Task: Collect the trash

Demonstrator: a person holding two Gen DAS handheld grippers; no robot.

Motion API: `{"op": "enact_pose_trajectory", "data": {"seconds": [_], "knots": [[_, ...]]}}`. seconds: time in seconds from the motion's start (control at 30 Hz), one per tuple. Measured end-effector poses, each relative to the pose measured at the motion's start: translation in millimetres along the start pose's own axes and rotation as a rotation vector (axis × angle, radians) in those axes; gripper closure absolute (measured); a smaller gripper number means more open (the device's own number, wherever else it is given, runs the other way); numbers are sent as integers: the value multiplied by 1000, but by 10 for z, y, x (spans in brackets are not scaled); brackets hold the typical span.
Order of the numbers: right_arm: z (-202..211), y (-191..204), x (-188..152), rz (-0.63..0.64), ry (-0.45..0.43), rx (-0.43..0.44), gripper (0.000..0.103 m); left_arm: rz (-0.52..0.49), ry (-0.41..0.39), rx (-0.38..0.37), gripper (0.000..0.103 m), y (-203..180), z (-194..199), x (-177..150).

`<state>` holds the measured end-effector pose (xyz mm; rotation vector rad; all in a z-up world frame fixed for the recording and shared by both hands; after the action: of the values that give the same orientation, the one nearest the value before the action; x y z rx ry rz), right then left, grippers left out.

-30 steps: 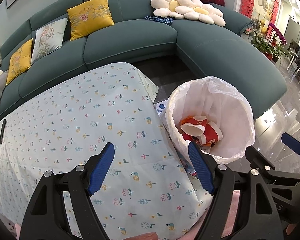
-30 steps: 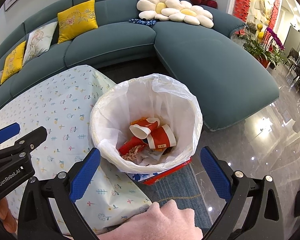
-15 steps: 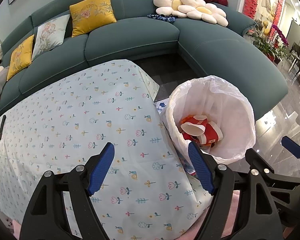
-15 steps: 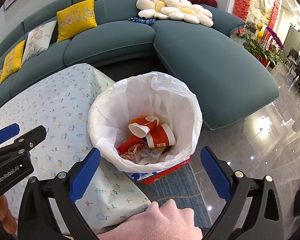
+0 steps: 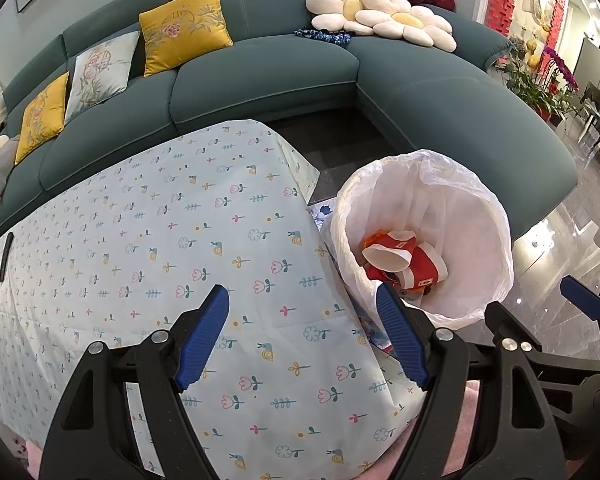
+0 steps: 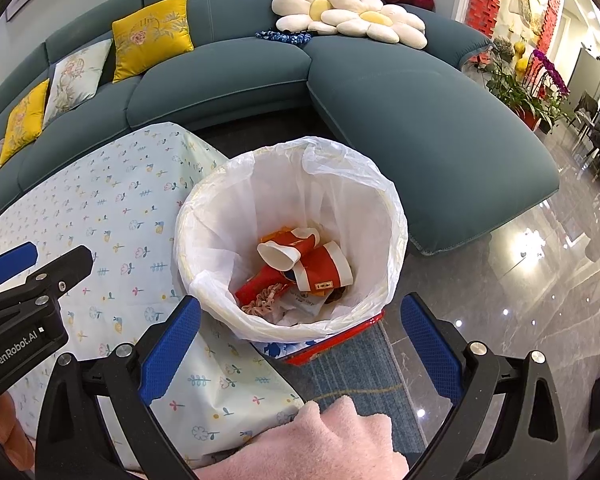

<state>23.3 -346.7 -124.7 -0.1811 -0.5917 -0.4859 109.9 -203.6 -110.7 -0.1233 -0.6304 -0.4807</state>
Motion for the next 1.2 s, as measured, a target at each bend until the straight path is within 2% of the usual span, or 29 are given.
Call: {"op": "enact_pose_trajectory", "data": {"seconds": [1.2], "knots": [[-10,-44,-33,-10,2,-3,7,0,8,-15,31,-19,-22,-96]]}}
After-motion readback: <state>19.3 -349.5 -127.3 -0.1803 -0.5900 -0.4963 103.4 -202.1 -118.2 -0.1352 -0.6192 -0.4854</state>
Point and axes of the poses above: each gripper's, at about its wrist camera, not at the fingertips, and z roughly against the way its jaws point, y to its left, x to its top, the point moved 7 cm from there along -z, roughly the way its jaws point, and after that the axes turned 3 degrees about -y, right-handed, at the moved point
